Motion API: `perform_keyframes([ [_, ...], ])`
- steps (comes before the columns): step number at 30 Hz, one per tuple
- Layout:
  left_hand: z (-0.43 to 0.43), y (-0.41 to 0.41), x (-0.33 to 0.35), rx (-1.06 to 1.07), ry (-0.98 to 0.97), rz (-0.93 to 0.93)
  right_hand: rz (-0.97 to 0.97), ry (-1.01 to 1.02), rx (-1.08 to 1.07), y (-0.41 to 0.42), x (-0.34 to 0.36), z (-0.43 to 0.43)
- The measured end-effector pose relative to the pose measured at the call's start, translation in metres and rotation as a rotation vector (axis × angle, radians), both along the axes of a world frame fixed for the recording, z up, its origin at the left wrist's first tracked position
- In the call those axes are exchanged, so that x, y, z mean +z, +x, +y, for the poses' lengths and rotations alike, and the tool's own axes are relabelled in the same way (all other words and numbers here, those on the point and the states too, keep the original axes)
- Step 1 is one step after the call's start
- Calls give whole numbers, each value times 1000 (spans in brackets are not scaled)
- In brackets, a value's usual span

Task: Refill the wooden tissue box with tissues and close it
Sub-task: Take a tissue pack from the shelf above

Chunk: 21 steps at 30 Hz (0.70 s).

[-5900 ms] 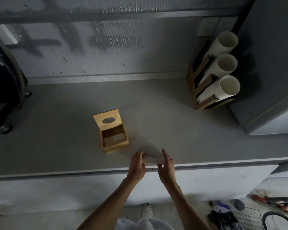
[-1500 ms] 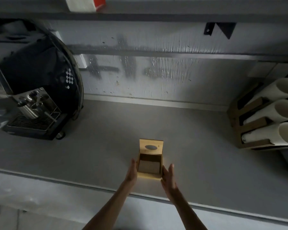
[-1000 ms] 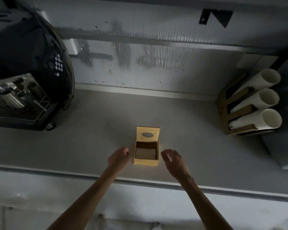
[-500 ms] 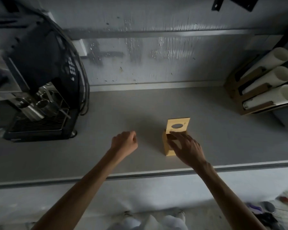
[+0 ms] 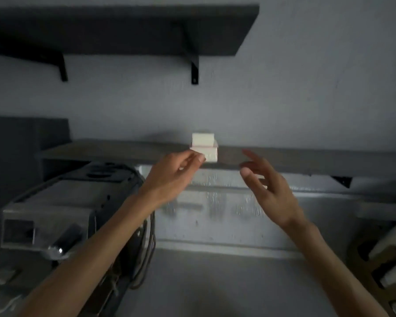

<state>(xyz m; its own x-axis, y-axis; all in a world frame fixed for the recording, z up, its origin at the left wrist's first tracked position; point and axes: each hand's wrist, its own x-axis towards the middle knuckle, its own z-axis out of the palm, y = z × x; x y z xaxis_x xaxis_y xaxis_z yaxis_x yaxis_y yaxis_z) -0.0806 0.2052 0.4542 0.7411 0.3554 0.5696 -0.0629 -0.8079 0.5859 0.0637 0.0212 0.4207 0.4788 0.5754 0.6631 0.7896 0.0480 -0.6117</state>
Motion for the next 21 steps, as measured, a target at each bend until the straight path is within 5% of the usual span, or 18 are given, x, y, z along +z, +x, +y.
perform_keyframes([
  [5, 14, -2, 61, -203, -464, -206, 246, 98, 228, 15, 56, 7],
  [13, 40, 13, 51, -5, -439, -216, 327, 124, 146, 35, 56, 20],
  [21, 88, 75, 48, 128, -700, -79, 495, -73, -13, 81, 79, 102],
])
